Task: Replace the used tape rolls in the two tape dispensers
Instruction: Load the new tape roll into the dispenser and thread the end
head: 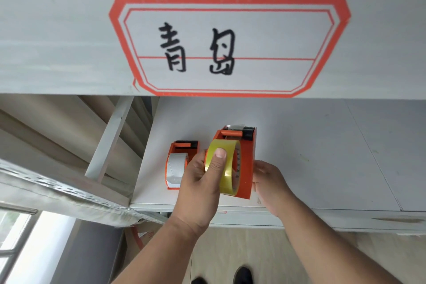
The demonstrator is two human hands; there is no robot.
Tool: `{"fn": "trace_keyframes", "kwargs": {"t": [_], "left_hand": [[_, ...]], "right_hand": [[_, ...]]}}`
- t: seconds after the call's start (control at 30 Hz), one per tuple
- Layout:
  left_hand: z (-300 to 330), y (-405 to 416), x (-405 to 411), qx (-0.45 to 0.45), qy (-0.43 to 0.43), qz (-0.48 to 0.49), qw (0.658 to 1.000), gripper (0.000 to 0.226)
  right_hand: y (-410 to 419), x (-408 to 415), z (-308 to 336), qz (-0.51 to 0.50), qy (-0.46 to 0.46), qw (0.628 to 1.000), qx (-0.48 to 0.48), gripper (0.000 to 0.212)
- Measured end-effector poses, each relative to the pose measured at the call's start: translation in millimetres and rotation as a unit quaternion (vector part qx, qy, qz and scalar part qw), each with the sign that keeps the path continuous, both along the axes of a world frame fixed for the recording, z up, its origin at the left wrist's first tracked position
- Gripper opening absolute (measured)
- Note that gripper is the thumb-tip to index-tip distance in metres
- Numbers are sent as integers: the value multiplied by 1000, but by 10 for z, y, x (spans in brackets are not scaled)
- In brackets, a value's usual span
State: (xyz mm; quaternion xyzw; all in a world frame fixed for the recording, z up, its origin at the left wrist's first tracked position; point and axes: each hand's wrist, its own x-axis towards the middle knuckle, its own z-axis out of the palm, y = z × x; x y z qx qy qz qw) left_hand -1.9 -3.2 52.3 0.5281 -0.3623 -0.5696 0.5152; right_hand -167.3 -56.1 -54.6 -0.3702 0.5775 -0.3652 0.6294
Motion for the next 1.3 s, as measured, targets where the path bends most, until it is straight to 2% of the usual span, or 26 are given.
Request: {"fn": "trace_keyframes", "kwargs": {"t": [0.1, 0.17, 0.23, 0.33, 0.47, 0.67, 0.9, 1.07, 1.3], "left_hand": [[8, 1, 2, -8, 9, -2, 1000, 50], [8, 28, -10, -12, 17, -7, 1000, 50], [-33, 59, -13, -4, 41, -9, 999, 36], [-38, 118, -26, 22, 114, -11, 993, 21], [-64, 129, -33, 6, 118, -25, 993, 19], [-63, 58, -52, -12, 109, -30, 993, 23], [-266, -119, 39, 10, 60, -58, 996, 41], [-393, -135, 46, 16, 42, -86, 995, 34], [-607, -135, 2, 30, 37, -108, 993, 30]], "right_hand": [[-129, -47, 42, -33, 114, 993, -22, 31], [-254, -99, 50, -13, 199, 980, -21, 33], [-396, -164, 60, 4, 265, 964, -24, 32], [-586, -251, 136, -14, 283, 959, -25, 40], [-601, -253, 166, 48, 330, 943, -25, 33], [-198, -33, 238, 77, 253, 964, 27, 34], [311, 301, 204, 56, 41, 997, 28, 14], [445, 282, 148, 0, -102, 993, 67, 11], [550, 165, 45, -61, -175, 976, 116, 18]]}}
